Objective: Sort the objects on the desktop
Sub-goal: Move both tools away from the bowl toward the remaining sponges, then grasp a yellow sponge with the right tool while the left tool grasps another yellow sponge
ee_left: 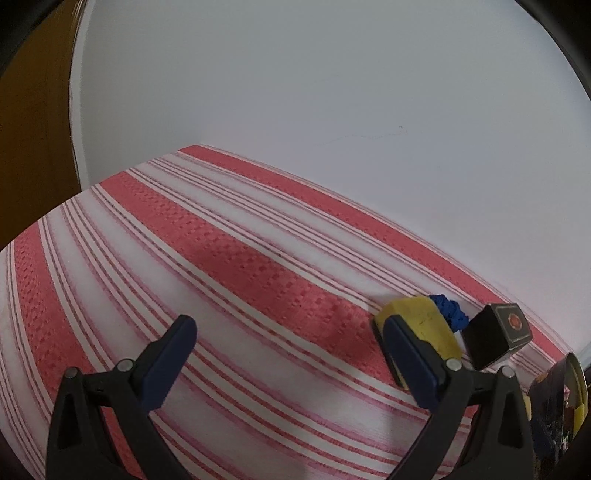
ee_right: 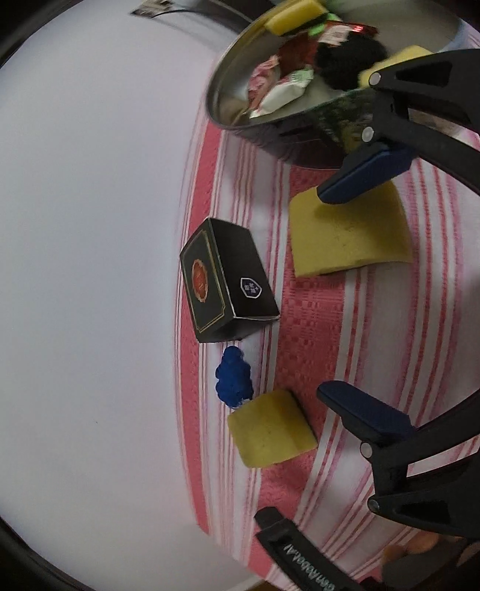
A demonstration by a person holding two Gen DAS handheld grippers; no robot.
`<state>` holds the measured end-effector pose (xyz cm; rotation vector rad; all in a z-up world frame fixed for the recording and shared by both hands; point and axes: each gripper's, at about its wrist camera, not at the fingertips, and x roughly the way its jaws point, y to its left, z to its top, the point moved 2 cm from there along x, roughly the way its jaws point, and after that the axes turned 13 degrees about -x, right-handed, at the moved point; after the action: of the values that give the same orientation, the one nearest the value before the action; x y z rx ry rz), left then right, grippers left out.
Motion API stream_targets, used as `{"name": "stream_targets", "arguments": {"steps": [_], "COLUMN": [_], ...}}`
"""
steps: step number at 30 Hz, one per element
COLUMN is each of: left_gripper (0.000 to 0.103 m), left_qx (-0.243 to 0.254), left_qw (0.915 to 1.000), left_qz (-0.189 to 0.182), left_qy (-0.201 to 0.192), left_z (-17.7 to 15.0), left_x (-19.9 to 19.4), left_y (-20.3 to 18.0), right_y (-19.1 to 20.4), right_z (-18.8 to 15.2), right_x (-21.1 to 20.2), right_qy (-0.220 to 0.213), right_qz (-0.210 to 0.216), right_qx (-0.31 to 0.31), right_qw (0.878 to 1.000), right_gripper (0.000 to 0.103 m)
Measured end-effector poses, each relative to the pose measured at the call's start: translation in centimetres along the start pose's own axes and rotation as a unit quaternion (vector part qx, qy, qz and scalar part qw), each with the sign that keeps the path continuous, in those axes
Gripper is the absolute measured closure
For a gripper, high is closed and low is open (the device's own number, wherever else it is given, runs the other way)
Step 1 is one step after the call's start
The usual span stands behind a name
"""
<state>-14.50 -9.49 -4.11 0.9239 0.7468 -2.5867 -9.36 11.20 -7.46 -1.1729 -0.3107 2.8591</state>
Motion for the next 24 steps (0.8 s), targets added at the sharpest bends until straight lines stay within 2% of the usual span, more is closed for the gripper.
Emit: {"name": "stream_targets", "arguments": {"steps": [5,8,13,16,21,24], "left_gripper": [0.001,0.001,0.001,0.001,0.001,0.001], "left_qx": [0.000,-0.009,-0.008,-0.006,-0.003,-0.007], "left_qw": [1.0000,0.9999,0.9999,0.9999,1.0000,1.0000], "left_qz": [0.002,0.001,-0.002,-0.002,-0.003,0.002], "left_qy": [0.001,0.006,0.009,0.011,0.008,0.005], "left_z": [0.0,0.5,0.4,0.4,0.3,0.4], "left_x": [0.0,0.6,0.6,0.8,0.6,0.5], "left_y": [0.2,0.7,0.5,0.4,0.3,0.5], "right_y": [-1.0,-1.3,-2.4,-2.0,0.6,0.7], "right_z": [-0.6,-1.1,-1.3,-0.9,0.1,-0.1], "right_x": [-0.6,-1.2,-1.1,-0.1,-1.5,-3.4], "right_qy": [0.017,0.014,0.021,0.047,0.016,-0.020], "right_qz": [-0.022,-0.014,-0.039,-0.041,0.041,0.064], "right_qx": [0.045,0.079,0.123,0.116,0.060,0.066], "right_qw": [0.999,0.997,0.991,0.991,0.997,0.996], "right_gripper": [0.005,0.005,0.004,0.004,0.004,0.004]}}
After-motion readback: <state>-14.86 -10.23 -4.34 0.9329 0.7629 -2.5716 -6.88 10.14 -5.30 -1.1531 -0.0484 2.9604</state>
